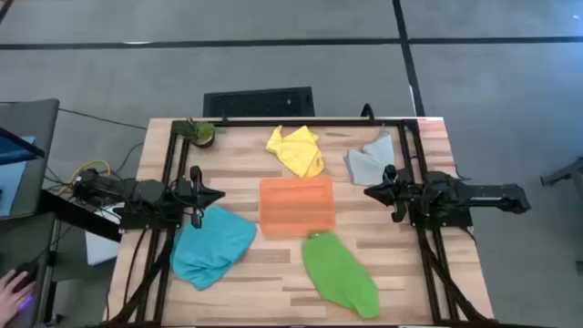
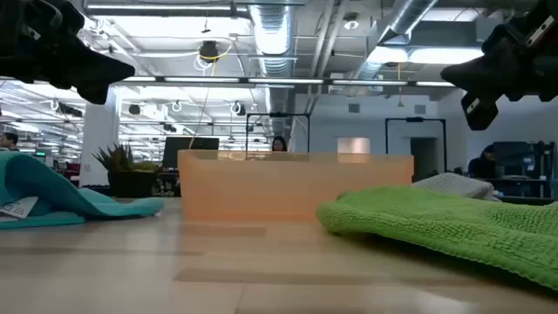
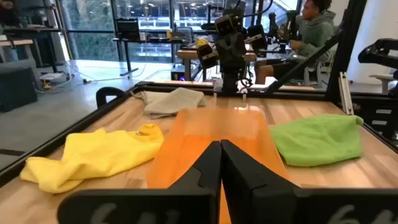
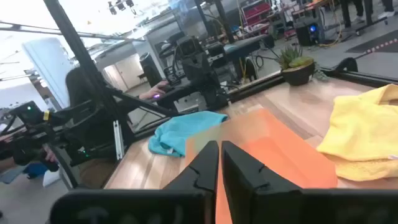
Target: Sort microfiber towel by color & place in baskets
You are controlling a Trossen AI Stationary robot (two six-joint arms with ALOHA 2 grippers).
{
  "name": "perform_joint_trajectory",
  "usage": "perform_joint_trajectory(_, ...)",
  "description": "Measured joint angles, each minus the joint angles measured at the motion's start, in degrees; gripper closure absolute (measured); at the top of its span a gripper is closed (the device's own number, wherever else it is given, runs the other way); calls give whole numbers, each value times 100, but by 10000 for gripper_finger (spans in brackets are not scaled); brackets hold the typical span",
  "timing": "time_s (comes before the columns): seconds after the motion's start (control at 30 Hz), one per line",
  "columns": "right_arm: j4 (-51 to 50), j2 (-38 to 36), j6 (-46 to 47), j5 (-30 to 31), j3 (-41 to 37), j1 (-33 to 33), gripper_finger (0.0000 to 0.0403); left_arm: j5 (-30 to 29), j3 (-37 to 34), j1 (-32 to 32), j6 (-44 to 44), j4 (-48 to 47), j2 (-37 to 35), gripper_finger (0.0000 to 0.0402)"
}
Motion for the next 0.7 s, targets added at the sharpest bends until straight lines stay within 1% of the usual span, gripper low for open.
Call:
perform_joint_trajectory(0.17, 0, -2, 1, 0, -1, 0, 358, 0, 0, 0, -8, 0, 0, 401)
perform_joint_trajectory(0.3, 0, -1, 0, 0, -1, 0, 358, 44, 0, 0, -477, 0, 0, 401)
perform_joint_trajectory(0.37, 0, -1, 0, 0, 0, 0, 358, -39, 0, 0, -512, 4, 0, 401)
perform_joint_trajectory(0.43, 0, -2, 1, 0, -2, 0, 358, -130, 0, 0, -295, 7, -2, 401)
perform_joint_trajectory(0.6, 0, -1, 0, 0, 0, -1, 358, -151, 0, 0, 341, 48, -2, 401)
perform_joint_trajectory(0.7, 0, -1, 1, 0, 0, 0, 358, -294, 133, 0, 746, -20, 23, 401)
